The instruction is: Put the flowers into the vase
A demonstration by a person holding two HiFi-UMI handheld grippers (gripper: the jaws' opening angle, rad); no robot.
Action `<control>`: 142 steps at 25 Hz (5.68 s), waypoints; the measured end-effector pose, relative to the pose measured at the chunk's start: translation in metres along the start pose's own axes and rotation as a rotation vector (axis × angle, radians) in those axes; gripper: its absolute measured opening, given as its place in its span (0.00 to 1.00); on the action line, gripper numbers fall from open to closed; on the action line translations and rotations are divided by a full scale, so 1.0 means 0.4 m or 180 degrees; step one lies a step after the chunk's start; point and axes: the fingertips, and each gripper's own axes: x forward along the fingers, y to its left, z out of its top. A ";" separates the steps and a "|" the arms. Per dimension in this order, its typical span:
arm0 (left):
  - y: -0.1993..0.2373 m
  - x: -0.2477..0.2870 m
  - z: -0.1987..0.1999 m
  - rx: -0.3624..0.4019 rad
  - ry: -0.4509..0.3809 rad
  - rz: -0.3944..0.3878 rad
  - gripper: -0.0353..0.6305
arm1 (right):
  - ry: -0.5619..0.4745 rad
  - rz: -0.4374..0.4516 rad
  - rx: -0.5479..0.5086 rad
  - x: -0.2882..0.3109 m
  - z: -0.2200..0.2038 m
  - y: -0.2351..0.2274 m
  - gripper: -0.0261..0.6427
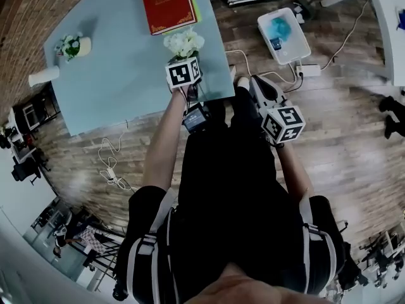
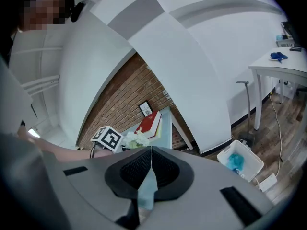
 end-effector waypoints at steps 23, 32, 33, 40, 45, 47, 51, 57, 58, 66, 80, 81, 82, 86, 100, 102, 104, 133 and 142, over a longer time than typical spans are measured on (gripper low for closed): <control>0.580 -1.049 -0.344 -0.0780 -0.2766 0.1332 0.34 | 0.0428 0.1482 -0.1272 0.245 -0.120 0.741 0.07; 0.870 -1.213 -0.533 -0.1353 -0.3274 0.1369 0.34 | 0.0698 0.1981 -0.1653 0.336 -0.356 1.196 0.07; 0.902 -1.241 -0.552 -0.1411 -0.3341 0.1400 0.34 | 0.0720 0.2025 -0.1682 0.344 -0.376 1.238 0.07; 1.076 -1.373 -0.715 -0.1789 -0.3500 0.1754 0.34 | 0.0953 0.2310 -0.1787 0.398 -0.510 1.451 0.07; 1.109 -1.361 -0.750 -0.2135 -0.3438 0.1922 0.34 | 0.1136 0.2491 -0.1810 0.474 -0.528 1.489 0.07; 1.150 -1.364 -0.754 -0.2155 -0.3396 0.1966 0.34 | 0.1176 0.2576 -0.1786 0.527 -0.550 1.537 0.07; 1.257 -1.389 -0.739 -0.1987 -0.3273 0.2086 0.34 | 0.1220 0.2732 -0.1680 0.656 -0.592 1.654 0.07; 1.433 -1.466 -0.694 -0.2097 -0.3346 0.2424 0.34 | 0.1186 0.2953 -0.1586 0.812 -0.581 1.820 0.07; 1.466 -1.472 -0.685 -0.2153 -0.3387 0.2454 0.34 | 0.1187 0.2965 -0.1562 0.838 -0.580 1.837 0.07; 1.678 -1.482 -0.601 -0.1986 -0.3461 0.2346 0.34 | 0.1314 0.3008 -0.1568 0.943 -0.647 1.959 0.07; 2.146 -1.628 -0.803 -0.1695 -0.3548 0.1622 0.34 | 0.1100 0.2519 -0.1580 0.996 -0.920 2.400 0.07; 2.176 -1.637 -0.813 -0.1700 -0.3555 0.1559 0.34 | 0.1073 0.2456 -0.1585 0.997 -0.929 2.419 0.07; 2.204 -1.643 -0.818 -0.1689 -0.3559 0.1496 0.34 | 0.1047 0.2385 -0.1587 1.000 -0.935 2.432 0.07; 2.282 -1.626 -0.787 -0.1573 -0.3530 0.1245 0.34 | 0.0946 0.2052 -0.1523 1.031 -0.924 2.424 0.07; 2.364 -1.469 -0.379 -0.1030 -0.3345 0.0689 0.34 | 0.0514 0.1720 -0.0952 1.258 -0.759 2.320 0.07; 2.367 -1.434 -0.302 -0.0862 -0.3263 0.0610 0.34 | 0.0415 0.1658 -0.0843 1.292 -0.718 2.293 0.07; 2.358 -1.415 -0.243 -0.0731 -0.3218 0.0552 0.34 | 0.0378 0.1585 -0.0779 1.303 -0.690 2.261 0.07; 2.478 -1.208 0.437 0.0641 -0.3342 -0.0729 0.34 | -0.0250 -0.0386 -0.0263 1.340 -0.602 2.081 0.07; 2.488 -1.274 0.624 0.0923 -0.3736 -0.0692 0.34 | -0.0283 -0.0679 -0.0100 1.318 -0.633 2.051 0.07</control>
